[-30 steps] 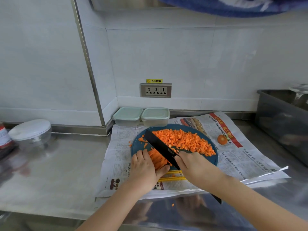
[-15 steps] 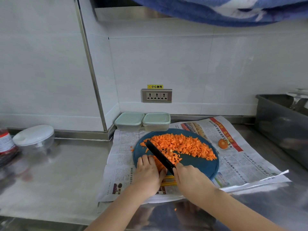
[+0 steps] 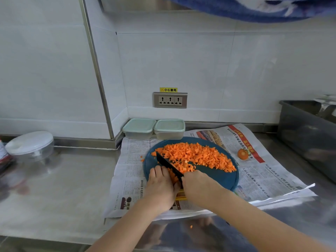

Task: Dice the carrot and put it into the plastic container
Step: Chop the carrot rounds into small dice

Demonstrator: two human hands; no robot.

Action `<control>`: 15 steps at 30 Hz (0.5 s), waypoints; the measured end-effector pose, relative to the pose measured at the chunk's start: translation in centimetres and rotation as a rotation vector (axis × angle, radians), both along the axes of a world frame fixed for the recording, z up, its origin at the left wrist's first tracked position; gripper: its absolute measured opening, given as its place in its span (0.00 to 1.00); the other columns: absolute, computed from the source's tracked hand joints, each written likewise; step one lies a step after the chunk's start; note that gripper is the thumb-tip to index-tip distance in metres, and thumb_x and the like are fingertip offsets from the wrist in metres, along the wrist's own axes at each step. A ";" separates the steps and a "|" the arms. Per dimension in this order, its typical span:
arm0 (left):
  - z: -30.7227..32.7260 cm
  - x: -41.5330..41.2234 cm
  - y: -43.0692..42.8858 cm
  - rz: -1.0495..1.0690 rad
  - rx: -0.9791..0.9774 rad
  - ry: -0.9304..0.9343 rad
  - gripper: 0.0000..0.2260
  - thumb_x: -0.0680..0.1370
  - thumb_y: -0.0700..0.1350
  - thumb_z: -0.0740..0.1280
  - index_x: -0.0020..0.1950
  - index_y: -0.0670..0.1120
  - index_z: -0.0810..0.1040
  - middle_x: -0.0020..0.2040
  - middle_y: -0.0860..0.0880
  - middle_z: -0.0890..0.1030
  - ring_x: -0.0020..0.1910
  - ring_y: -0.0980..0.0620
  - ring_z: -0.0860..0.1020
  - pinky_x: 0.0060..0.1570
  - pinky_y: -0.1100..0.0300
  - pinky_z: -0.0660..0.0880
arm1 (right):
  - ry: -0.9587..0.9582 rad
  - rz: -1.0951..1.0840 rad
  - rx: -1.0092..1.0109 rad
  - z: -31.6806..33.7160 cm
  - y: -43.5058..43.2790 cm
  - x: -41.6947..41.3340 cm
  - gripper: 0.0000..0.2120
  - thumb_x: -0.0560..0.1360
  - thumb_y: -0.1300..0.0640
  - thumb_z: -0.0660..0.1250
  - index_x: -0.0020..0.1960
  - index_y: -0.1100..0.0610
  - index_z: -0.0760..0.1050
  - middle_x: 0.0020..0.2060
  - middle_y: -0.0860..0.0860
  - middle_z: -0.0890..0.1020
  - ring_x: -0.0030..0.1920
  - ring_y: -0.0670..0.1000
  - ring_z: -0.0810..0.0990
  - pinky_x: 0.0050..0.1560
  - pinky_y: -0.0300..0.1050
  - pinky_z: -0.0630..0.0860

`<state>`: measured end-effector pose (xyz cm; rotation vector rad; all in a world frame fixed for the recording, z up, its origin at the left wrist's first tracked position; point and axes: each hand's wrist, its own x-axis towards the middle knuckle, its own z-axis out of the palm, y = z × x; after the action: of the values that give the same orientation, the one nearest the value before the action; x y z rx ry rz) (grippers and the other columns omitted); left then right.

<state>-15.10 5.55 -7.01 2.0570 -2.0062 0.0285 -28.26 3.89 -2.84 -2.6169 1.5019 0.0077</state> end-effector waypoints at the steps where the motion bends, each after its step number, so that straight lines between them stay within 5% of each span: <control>1: 0.0 -0.1 0.3 0.003 0.020 -0.001 0.29 0.77 0.62 0.43 0.67 0.43 0.61 0.64 0.45 0.64 0.63 0.47 0.63 0.64 0.57 0.62 | 0.008 0.001 -0.008 -0.2 0.1 0.3 0.09 0.81 0.62 0.53 0.48 0.56 0.70 0.37 0.53 0.71 0.33 0.50 0.67 0.29 0.40 0.60; 3: 0.0 -0.1 0.2 -0.012 0.020 -0.007 0.35 0.71 0.62 0.39 0.61 0.41 0.69 0.57 0.44 0.70 0.57 0.45 0.70 0.58 0.54 0.70 | 0.030 -0.033 -0.030 -0.5 -0.3 0.9 0.11 0.80 0.64 0.53 0.56 0.59 0.73 0.49 0.56 0.77 0.41 0.53 0.72 0.30 0.40 0.61; 5: 0.5 0.0 0.2 0.011 -0.030 -0.015 0.30 0.71 0.59 0.44 0.52 0.40 0.75 0.47 0.44 0.75 0.46 0.45 0.75 0.46 0.53 0.78 | 0.014 -0.024 -0.018 -0.8 -1.0 1.1 0.11 0.80 0.63 0.53 0.57 0.61 0.73 0.44 0.55 0.75 0.36 0.51 0.69 0.28 0.39 0.59; 7: 0.7 0.0 0.3 -0.025 0.004 -0.011 0.37 0.68 0.61 0.38 0.61 0.39 0.70 0.55 0.43 0.71 0.54 0.45 0.71 0.57 0.53 0.73 | 0.026 -0.003 -0.018 -0.7 -1.4 1.0 0.12 0.80 0.62 0.53 0.57 0.61 0.73 0.34 0.52 0.65 0.30 0.48 0.61 0.27 0.40 0.56; 10: 0.6 0.3 0.0 -0.005 0.061 -0.045 0.40 0.65 0.62 0.31 0.68 0.43 0.60 0.63 0.44 0.64 0.61 0.46 0.63 0.65 0.56 0.61 | 0.014 0.030 -0.019 0.4 -1.8 0.9 0.11 0.82 0.61 0.51 0.50 0.58 0.72 0.34 0.52 0.62 0.30 0.47 0.59 0.27 0.40 0.55; 13: 1.1 0.7 -0.3 0.012 0.109 -0.028 0.26 0.79 0.60 0.50 0.69 0.42 0.60 0.65 0.44 0.64 0.62 0.47 0.63 0.65 0.56 0.60 | -0.208 -0.001 0.034 1.7 -1.6 -0.1 0.12 0.82 0.63 0.52 0.45 0.57 0.72 0.36 0.54 0.70 0.30 0.49 0.64 0.27 0.43 0.55; 15: 1.2 1.2 -0.1 0.007 0.114 -0.016 0.29 0.79 0.61 0.56 0.71 0.42 0.58 0.65 0.44 0.63 0.64 0.47 0.62 0.66 0.57 0.60 | -0.310 -0.012 0.036 2.5 -1.6 -1.0 0.14 0.81 0.63 0.55 0.39 0.54 0.70 0.34 0.52 0.73 0.28 0.48 0.65 0.26 0.41 0.53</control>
<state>-13.91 5.43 -5.84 2.1380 -2.0547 -0.0700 -29.22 2.32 -0.35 -2.4409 1.3949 -0.3516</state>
